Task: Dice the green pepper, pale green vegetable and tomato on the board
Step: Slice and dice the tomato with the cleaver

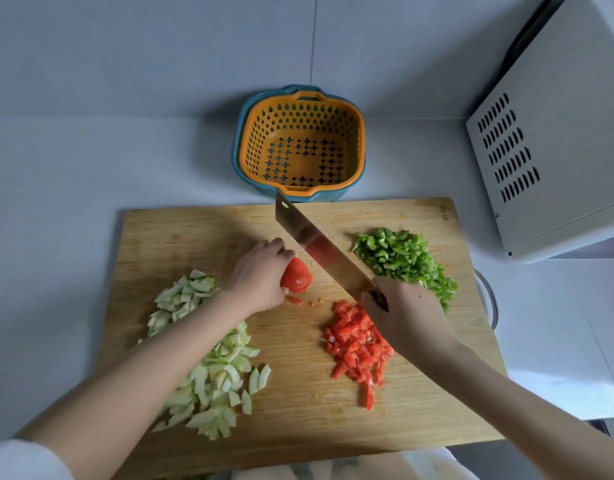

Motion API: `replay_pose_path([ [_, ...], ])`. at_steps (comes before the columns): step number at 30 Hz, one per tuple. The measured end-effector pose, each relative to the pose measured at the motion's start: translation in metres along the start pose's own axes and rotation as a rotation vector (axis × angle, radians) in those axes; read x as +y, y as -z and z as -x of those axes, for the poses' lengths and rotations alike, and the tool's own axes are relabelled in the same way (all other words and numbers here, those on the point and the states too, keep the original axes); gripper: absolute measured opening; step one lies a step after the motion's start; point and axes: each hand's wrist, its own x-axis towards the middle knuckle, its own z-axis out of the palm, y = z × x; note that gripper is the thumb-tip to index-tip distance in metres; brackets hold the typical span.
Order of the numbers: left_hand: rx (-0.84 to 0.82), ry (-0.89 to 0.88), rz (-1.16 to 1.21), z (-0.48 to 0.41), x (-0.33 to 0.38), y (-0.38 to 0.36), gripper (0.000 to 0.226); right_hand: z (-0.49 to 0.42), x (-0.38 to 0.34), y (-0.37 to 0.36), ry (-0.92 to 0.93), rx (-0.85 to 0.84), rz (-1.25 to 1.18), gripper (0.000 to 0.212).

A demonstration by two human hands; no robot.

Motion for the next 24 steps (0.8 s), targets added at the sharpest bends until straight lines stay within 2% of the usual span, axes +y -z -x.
replay_pose_path([
  [6,0.178,0.453,0.159,0.01,0.037,-0.012,0.046,-0.016,0.001,-0.014,0.017,-0.006,0.071,0.022],
  [9,0.217,0.543,0.228,0.009,0.056,-0.017,0.047,-0.024,0.002,-0.018,0.031,0.015,0.098,0.023],
  [16,0.285,0.572,0.493,0.017,0.054,-0.026,0.058,-0.028,-0.007,-0.034,0.055,-0.015,0.086,0.018],
  [24,0.291,0.463,0.558,0.024,0.04,-0.019,0.05,-0.021,-0.014,-0.02,0.04,0.014,0.016,0.023],
])
